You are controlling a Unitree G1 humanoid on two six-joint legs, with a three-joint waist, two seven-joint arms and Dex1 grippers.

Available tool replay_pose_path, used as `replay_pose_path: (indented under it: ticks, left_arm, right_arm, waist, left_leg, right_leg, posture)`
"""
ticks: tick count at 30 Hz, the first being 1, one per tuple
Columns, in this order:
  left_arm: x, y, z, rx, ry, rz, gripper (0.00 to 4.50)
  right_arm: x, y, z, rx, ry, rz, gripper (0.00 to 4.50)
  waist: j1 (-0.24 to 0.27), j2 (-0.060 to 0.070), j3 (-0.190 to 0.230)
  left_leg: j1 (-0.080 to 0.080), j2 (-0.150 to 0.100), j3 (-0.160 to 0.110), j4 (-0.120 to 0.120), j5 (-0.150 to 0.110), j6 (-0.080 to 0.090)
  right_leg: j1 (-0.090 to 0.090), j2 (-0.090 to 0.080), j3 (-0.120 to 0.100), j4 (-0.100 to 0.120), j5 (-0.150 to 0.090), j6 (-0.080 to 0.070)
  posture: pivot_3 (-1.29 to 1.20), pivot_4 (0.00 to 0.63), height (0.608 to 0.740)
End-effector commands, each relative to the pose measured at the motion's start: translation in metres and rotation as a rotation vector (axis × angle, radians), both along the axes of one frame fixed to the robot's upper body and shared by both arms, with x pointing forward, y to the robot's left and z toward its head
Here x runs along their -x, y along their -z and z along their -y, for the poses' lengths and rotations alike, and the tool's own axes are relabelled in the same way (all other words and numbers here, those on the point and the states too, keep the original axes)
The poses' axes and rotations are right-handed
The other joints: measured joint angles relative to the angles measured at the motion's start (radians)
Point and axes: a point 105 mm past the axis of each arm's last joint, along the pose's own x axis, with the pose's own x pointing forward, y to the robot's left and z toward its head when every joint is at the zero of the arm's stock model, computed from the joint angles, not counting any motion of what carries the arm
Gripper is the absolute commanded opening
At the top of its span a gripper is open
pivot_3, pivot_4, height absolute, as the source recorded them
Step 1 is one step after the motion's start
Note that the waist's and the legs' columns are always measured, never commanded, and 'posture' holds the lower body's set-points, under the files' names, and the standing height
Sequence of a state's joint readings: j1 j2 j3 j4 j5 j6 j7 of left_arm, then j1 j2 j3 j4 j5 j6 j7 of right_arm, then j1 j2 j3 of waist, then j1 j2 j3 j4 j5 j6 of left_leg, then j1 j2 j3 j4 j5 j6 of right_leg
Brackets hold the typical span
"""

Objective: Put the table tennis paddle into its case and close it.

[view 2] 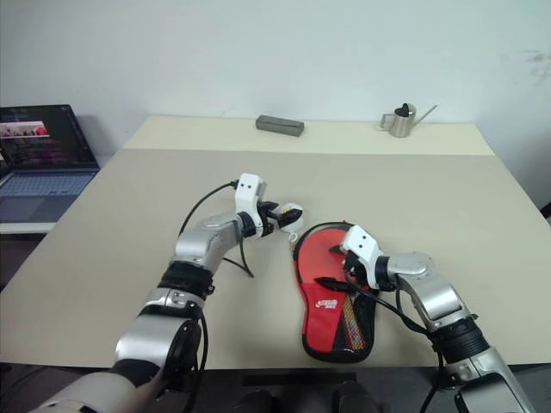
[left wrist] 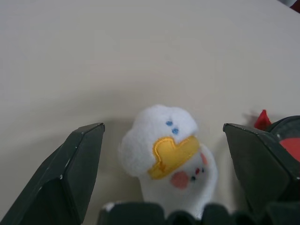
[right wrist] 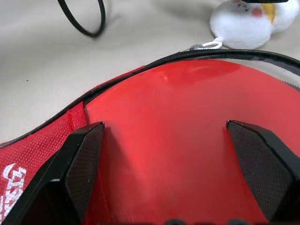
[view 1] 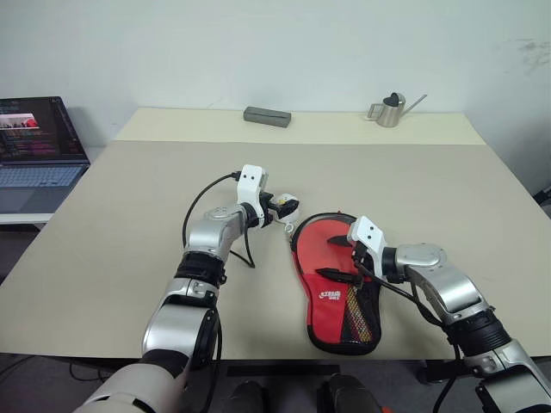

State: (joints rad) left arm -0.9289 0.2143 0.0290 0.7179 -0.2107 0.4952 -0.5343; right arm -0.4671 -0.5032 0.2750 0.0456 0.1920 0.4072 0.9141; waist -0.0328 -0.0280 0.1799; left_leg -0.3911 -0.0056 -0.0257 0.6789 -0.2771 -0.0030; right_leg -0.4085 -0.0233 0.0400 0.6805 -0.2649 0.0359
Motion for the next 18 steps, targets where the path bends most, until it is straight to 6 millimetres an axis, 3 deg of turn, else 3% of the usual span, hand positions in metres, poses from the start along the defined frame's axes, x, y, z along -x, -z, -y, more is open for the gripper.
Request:
replay_pose_path:
  ticks: [1, 18]
  left_arm:
    - [-0.006, -0.012, -0.002, -0.015, -0.009, 0.027, 4.41]
    - [-0.001, 0.001, 0.013, -0.087, 0.13, -0.031, 4.41]
  right_arm:
    - [0.003, 0.015, -0.001, 0.041, 0.007, -0.042, 4.5]
    - [0.003, 0.006, 0.006, 0.022, 0.069, -0.022, 4.5]
  waist:
    - [0.0, 0.0, 0.0]
    - [0.002, 0.0, 0.0]
  left_leg:
    - [0.0, 0.0, 0.0, 0.0, 0.0, 0.0]
    - [0.0, -0.001, 0.0, 0.0, 0.0, 0.0]
  right_leg:
    - [0.0, 0.0, 0.0, 0.0, 0.0, 0.0]
    - [0.0, 0.0, 0.0, 0.0, 0.0, 0.0]
  posture:
    - [0.0, 0.15, 0.74]
    - [0.0, 0.15, 0.74]
